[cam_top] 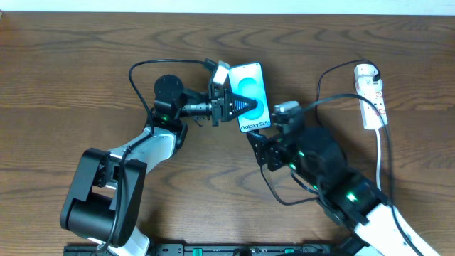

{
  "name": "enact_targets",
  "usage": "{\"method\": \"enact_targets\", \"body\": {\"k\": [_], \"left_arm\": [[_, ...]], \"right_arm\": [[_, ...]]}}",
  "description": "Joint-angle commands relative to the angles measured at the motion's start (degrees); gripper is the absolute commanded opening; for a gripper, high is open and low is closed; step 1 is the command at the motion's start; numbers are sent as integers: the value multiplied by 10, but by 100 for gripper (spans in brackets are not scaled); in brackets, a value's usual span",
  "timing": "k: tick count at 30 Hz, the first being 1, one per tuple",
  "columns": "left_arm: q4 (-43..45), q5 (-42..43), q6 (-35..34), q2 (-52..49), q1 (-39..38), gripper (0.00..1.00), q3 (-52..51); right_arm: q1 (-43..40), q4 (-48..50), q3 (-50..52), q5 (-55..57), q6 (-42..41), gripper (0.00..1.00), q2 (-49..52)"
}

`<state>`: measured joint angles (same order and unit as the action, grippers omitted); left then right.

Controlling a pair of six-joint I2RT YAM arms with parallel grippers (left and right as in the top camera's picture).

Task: Plug charger to phone and switch on socket

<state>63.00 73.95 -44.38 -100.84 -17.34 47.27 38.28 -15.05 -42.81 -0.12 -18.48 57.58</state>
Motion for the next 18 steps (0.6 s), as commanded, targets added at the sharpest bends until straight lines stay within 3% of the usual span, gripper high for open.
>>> {"method": "enact_targets", "body": {"k": [1,5,8,10,11,14,16,18], "left_arm": [[5,26,89,5,-5,7,0],[-17,23,118,5,-5,8,-1],[-68,-14,105,5,-5,7,-1],[-97,-138,10,5,-7,8,-1],[-96,-240,-97,5,-10,8,0],[-92,-415,-302,5,-23,8,0],[-48,-526,-394,5,-47,7,0],[-12,-596,-404,5,-69,7,5]], "right_arm": [[0,2,-14,58,3,82,-84],[0,-1,-14,199,3,91,-167],[0,-27,-14,309,3,92,-209],[0,-48,-14,347,3,91,-216],[0,-60,-14,368,3,91,-217],[0,-76,-14,381,3,97,-217],[0,-84,-14,396,3,99,-217],[0,-94,-14,427,3,99,-217]]}}
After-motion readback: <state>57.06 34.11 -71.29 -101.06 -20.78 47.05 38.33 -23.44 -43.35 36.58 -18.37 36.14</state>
